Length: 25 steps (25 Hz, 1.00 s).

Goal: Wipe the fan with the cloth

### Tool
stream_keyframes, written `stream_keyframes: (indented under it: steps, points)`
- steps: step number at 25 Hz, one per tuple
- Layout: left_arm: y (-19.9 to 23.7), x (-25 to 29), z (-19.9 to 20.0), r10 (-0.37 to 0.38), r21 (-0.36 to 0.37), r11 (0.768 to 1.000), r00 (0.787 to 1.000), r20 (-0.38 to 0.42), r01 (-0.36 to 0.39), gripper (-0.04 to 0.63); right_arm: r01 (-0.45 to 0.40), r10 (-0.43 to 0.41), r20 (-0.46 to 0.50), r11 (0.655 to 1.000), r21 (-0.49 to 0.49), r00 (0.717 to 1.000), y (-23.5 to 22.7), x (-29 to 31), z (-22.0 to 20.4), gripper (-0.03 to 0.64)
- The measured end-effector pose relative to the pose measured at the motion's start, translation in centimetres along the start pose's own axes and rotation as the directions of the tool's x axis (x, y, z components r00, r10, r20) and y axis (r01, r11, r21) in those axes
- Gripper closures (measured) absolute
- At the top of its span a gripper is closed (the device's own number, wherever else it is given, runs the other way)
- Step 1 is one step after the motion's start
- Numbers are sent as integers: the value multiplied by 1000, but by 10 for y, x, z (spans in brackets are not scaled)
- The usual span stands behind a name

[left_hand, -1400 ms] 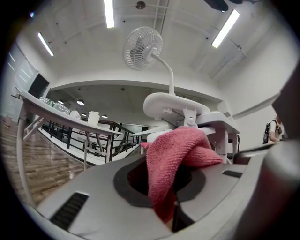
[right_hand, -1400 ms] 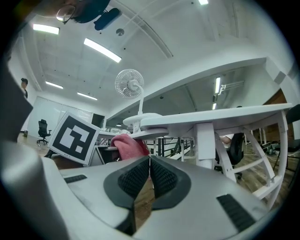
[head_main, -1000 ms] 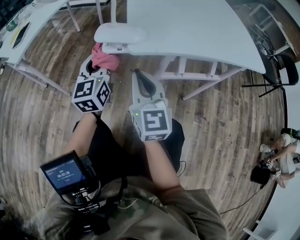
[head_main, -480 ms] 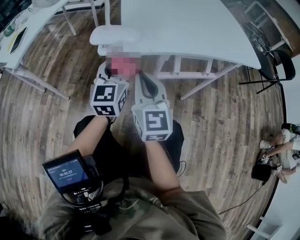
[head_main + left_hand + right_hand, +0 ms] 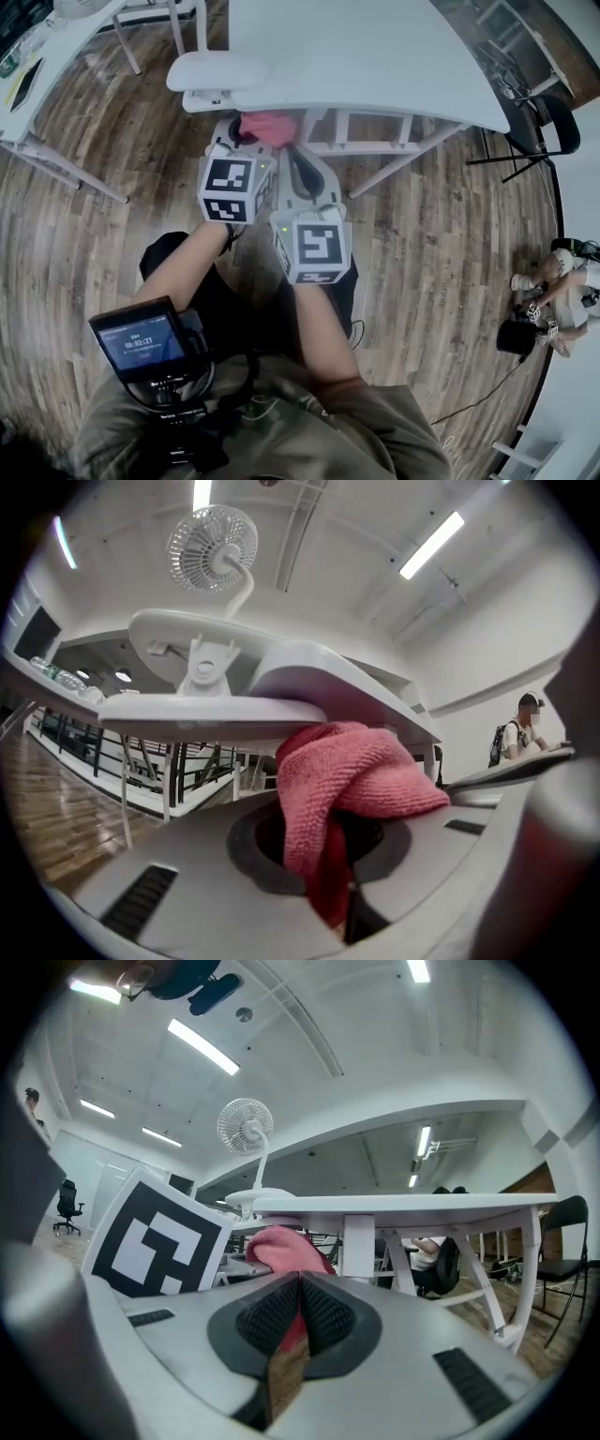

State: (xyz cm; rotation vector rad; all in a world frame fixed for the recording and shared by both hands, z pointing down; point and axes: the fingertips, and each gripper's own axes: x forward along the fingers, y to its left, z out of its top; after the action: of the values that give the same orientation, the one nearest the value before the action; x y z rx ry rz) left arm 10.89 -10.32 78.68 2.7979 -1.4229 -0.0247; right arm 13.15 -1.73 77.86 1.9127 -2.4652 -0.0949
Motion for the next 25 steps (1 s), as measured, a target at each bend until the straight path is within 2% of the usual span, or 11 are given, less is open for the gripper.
stream_keyframes:
  steps: [4, 9, 16, 22, 25]
  points:
    - [-5, 4, 4, -8, -26, 1000, 1000, 10, 8, 522, 13, -13, 2, 1000, 3, 1000, -6, -2, 3, 612]
    - [11, 4, 17, 34, -29, 999, 999, 13, -34, 522, 7, -7, 7, 1000, 5, 1000, -2, 1, 3, 612]
    - [21, -1, 21, 71, -6, 997, 997, 28, -71, 522, -14, 14, -8, 1000, 9, 1000, 5, 7, 4, 612]
    - [25, -4, 18, 88, -62, 994, 996, 33, -86, 522, -16, 16, 0, 1000, 10, 1000, 3, 8, 5, 612]
    - [26, -7, 16, 96, -66, 993, 995, 36, -93, 522, -15, 15, 4, 1000, 14, 1000, 3, 8, 4, 612]
